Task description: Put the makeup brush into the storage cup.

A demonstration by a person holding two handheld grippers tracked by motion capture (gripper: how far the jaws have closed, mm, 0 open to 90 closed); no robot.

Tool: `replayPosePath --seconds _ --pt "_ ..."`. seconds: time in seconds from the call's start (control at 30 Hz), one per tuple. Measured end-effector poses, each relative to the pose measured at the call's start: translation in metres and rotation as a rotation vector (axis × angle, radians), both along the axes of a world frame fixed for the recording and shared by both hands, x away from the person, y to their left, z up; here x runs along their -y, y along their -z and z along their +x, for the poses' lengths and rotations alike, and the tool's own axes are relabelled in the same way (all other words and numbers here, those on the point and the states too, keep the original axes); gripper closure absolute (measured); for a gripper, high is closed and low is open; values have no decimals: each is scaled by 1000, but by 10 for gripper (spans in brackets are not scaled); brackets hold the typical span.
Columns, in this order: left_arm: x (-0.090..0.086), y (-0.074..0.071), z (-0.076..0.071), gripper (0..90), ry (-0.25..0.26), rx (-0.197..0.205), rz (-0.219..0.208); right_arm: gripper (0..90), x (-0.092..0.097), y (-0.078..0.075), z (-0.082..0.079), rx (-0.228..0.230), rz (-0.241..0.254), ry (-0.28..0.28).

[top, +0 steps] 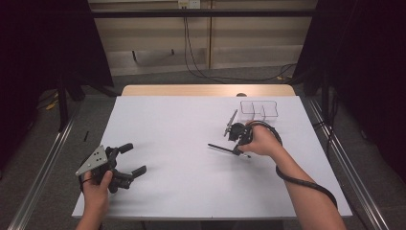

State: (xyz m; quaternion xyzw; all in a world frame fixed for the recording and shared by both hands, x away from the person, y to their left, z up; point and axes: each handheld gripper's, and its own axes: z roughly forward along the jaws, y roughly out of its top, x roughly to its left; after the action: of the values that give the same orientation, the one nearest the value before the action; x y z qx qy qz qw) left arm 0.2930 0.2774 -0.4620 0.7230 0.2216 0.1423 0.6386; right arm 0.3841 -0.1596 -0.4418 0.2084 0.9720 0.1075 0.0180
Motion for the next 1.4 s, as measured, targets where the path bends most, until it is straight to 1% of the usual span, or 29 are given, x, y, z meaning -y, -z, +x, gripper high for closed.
replayPosePath --seconds 0.1,0.23,0.27,0.3,0.33,0.37,0.47,0.53,0.57,0.6,0.63,0.73,0.87,0.93,1.07,1.13,1.17,1.23,1.3,1.33,1.4 --pt "1 0 0 0 4 1 5 852 -2 -4 -4 -12 1 -6" --pt "3 0 0 0 11 1 5 852 -5 -7 -7 -3 1 -30" --pt "3 0 -1 0 14 -5 0 852 -6 -8 -8 -9 2 -33" --pt "4 0 -1 0 12 -8 2 852 -7 -9 -9 -3 10 -45" --pt "5 0 -1 0 13 -8 2 852 -8 -10 -10 -4 9 -40" --pt "5 1 -1 0 13 -10 0 852 -9 -10 -11 -3 11 -54" --pt "6 0 0 0 15 -5 9 852 -12 -13 -13 -5 15 -71" --pt "7 0 0 0 19 -4 13 852 -14 -15 -16 -9 20 -62" --pt "7 0 -1 0 20 -6 13 852 -15 -16 -16 -7 23 -73" --pt "8 1 0 0 23 -8 11 852 -16 -16 -17 -2 28 -74" --pt "9 1 0 0 23 -11 12 852 -16 -17 -18 -1 26 -88" --pt "9 1 0 0 24 -9 19 852 -17 -17 -20 -7 29 -86" --pt "10 2 0 0 28 -14 18 852 -20 -18 -22 -5 37 -109" --pt "10 2 0 0 30 -22 17 852 -22 -19 -25 -5 37 -120" --pt "11 3 1 0 30 -24 20 852 -28 -19 -28 -9 38 -144" --pt "12 2 1 0 33 -18 23 851 -32 -19 -30 -3 43 -161" --pt "12 2 0 0 36 -24 20 852 -34 -19 -31 -6 43 -161" --pt "13 2 0 0 40 -25 18 851 -37 -19 -32 -3 53 -189" --pt "14 2 0 0 42 -25 22 851 -40 -19 -34 -4 56 -201" --pt "14 2 0 0 42 -26 21 852 -42 -20 -35 -6 52 -195" --pt "15 2 0 0 42 -28 19 851 -44 -20 -35 -7 55 -206"
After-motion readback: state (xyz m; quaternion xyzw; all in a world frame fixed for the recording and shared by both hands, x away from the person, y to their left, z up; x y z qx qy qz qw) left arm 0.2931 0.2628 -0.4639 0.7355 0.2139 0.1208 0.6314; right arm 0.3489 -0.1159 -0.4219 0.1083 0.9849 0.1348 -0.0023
